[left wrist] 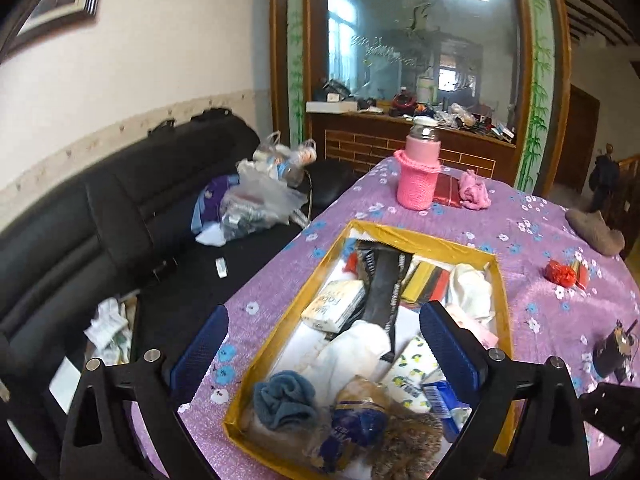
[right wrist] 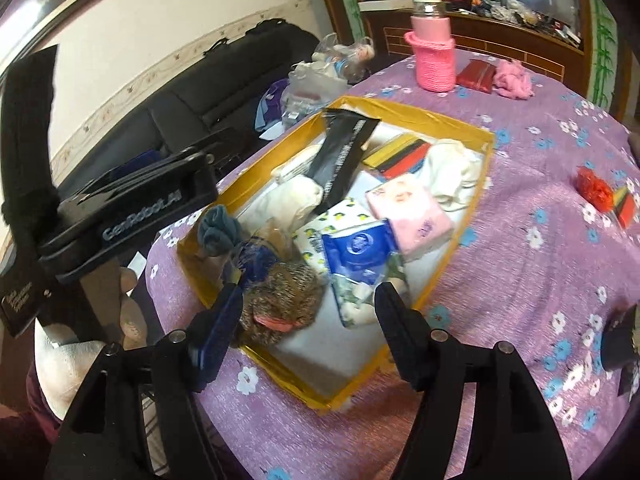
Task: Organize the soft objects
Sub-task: 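Carry the blue sock and brown glove into the yellow box and open both tools, then raise both tools out of the box and back over the bedspread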
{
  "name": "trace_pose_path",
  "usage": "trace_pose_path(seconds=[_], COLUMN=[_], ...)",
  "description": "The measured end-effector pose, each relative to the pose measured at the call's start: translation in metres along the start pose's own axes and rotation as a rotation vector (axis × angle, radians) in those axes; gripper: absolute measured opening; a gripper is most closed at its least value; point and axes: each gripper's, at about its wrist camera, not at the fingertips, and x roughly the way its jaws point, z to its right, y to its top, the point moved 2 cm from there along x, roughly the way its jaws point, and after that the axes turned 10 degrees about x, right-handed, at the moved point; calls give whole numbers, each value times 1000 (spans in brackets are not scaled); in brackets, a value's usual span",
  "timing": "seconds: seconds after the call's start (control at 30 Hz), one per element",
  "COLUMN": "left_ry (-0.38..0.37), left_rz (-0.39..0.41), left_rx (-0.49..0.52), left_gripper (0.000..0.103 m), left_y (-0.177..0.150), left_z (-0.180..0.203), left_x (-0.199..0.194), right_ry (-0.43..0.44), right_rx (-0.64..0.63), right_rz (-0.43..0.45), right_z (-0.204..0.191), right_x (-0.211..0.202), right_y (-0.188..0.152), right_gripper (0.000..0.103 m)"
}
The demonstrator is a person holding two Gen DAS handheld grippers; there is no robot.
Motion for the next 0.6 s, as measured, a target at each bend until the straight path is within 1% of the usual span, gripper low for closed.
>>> trace_pose_path(seconds=[0.13, 0.3, 0.47, 0.6], left_ry=[5, 5, -11, -39], left_rz=[13, 25, 31, 29], left_rx=[42, 70, 104, 133], left_gripper=[99, 100, 101, 101], left_y=[-1, -1, 2, 6], left_z=[19, 33, 50, 68], left_x=[-9, -25, -37, -45], right_ry=[-2, 10, 9, 9], right_rx=[34, 95, 134, 167], right_rz=[22, 58, 94, 120], right_z=[16, 39, 59, 75], right_x=[-12, -34, -54, -68], right_y=[-1, -6, -11, -16], right_gripper=[69, 69, 68, 68])
